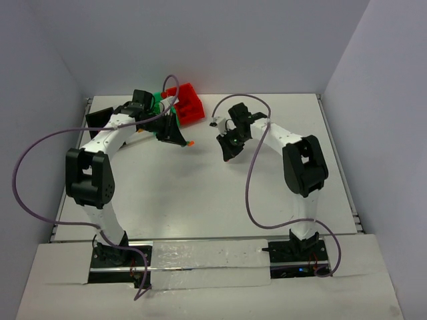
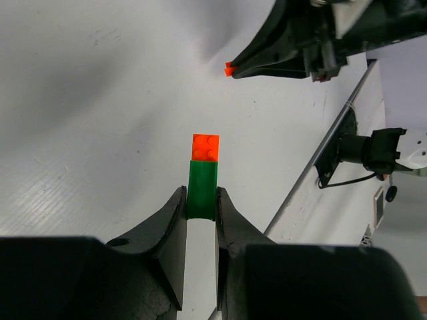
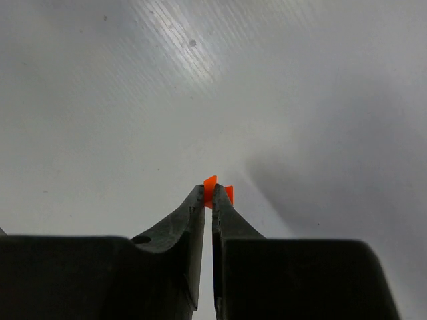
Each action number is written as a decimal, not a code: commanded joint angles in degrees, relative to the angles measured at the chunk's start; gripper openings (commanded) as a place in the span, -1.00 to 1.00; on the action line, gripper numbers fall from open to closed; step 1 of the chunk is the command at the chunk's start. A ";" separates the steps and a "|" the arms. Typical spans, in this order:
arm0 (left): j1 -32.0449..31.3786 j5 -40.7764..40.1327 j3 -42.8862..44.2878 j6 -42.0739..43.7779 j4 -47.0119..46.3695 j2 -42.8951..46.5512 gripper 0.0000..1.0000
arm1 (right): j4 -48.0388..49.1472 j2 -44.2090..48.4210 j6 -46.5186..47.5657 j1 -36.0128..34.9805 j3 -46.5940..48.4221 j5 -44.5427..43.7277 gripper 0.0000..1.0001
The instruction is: Sort the legos into containers by color
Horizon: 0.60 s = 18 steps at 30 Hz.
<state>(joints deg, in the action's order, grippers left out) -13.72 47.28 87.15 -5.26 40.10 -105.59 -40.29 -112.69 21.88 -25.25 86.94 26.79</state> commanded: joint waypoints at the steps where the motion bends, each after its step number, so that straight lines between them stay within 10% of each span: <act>1: 0.18 -1.82 -0.67 3.79 -2.89 3.41 -1.00 | 0.48 -2.79 -4.78 0.06 1.73 0.74 -0.68; 6: 0.18 -1.83 -2.85 8.85 -4.17 5.62 -1.00 | -1.16 -5.32 -6.30 0.48 4.55 1.41 0.00; 18: -0.04 11.25 -6.69 19.95 -8.94 9.97 -1.00 | -8.19 4.19 8.85 3.02 7.24 27.93 0.18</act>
<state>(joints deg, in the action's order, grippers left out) -13.72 51.02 80.04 7.42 35.09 -99.05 -44.52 -115.94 21.83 -23.08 89.44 39.17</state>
